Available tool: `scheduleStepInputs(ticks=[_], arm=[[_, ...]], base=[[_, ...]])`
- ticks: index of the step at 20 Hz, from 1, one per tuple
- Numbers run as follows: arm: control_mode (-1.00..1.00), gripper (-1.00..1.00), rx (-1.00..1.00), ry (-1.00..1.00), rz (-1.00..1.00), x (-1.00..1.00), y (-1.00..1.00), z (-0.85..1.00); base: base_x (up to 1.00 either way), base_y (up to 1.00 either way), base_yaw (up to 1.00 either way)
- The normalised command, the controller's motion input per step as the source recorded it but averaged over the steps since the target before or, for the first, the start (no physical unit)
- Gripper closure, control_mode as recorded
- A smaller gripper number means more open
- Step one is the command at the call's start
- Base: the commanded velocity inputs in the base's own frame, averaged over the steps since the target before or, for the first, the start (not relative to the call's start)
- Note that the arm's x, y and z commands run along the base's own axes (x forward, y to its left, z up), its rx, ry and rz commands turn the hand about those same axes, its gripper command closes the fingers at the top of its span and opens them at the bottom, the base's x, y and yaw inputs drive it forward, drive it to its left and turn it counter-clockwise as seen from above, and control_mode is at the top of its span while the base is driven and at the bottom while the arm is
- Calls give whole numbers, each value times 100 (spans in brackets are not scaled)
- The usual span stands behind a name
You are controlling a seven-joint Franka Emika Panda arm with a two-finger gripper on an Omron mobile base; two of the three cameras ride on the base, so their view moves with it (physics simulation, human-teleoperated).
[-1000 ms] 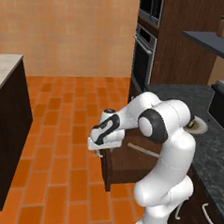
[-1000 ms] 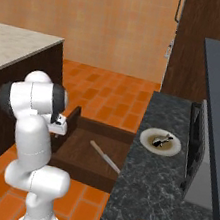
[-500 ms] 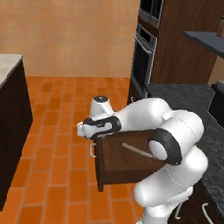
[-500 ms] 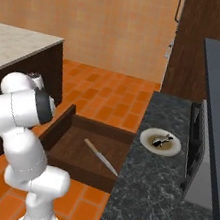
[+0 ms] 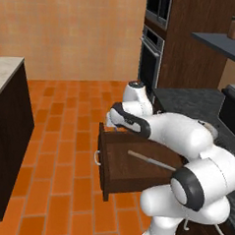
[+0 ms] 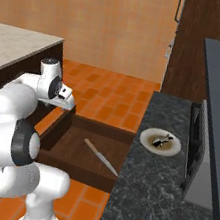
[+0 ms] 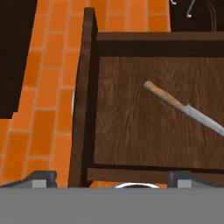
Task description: Pick up the knife from the drawer and place it on the cutting board. Then place the meat from the plate to the cutting board.
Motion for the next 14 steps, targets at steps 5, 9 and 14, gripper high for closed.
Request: scheduleStepInputs(ticks=[5, 9, 14], arm=[[-100, -100, -14, 2, 34, -38, -100, -9], [-100, -100, -11, 19, 55, -18, -96, -74], [-100, -100, 0, 19, 50, 27, -65, -85]], base=[[0, 0, 0], [0, 0, 0], [0, 0, 0]])
